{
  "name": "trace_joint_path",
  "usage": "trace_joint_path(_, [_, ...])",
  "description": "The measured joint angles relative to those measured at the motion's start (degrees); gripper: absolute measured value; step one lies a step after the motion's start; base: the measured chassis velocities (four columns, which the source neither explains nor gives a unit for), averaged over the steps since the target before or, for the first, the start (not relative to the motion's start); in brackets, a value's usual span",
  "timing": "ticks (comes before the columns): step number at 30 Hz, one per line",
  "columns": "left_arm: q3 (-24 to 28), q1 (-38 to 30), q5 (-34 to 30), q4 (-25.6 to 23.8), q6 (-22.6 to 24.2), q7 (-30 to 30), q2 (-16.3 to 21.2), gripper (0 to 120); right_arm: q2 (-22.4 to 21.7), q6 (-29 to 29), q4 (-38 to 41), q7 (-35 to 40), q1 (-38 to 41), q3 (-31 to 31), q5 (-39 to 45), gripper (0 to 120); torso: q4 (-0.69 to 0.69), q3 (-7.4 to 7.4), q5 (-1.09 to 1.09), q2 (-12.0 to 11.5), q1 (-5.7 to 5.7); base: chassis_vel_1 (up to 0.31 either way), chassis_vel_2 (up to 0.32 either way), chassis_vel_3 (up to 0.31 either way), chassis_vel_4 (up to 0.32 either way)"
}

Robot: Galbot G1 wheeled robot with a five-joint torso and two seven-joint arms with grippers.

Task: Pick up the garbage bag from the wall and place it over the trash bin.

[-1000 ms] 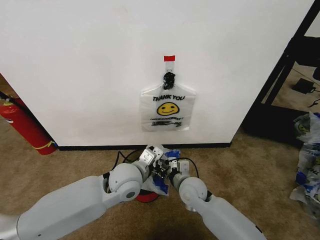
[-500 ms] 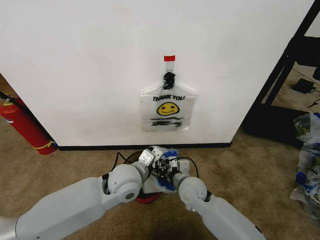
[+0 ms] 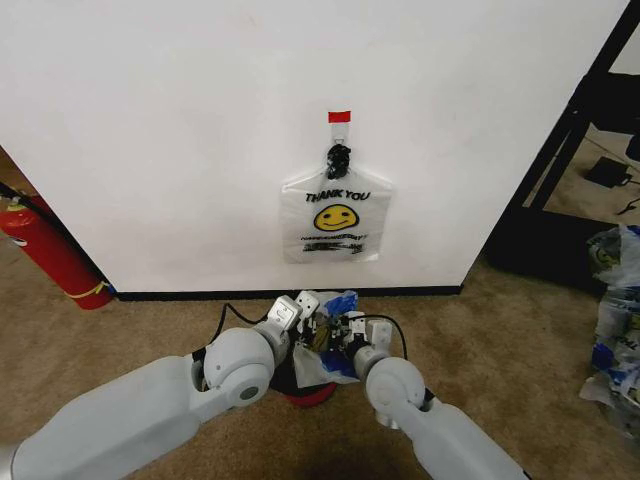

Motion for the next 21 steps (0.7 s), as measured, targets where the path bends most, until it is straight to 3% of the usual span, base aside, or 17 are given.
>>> trace_joint_path(7, [-1.2,-0.5,-1.0,1.1,0.0,-0.1,2.4,0,-3.3,1.6,7.2,-3.2,-8.4,6.5,-2.2,1,0.0,-0.01,-0.01,0.0,0.0,0.0,0.0,0.0,0.0])
trace_joint_path(16, [-2.9,0.2,-2.7,0.5,0.0,-0.9,5.5,0,-3.9,2.6,12.9,-4.9,-15.4,11.5,-2.2,1,0.01,0.0,-0.02,0.0,0.0,0.0,0.0,0.0,0.0])
trace_joint_path(21, [-3.9,-0.4,-4.5,-3.1,0.0,-1.1,9.7,0,-3.4,5.0,17.3,-7.4,-19.8,14.8,-0.2,1,0.0,-0.01,-0.02,0.0,0.0,0.0,0.0,0.0,0.0])
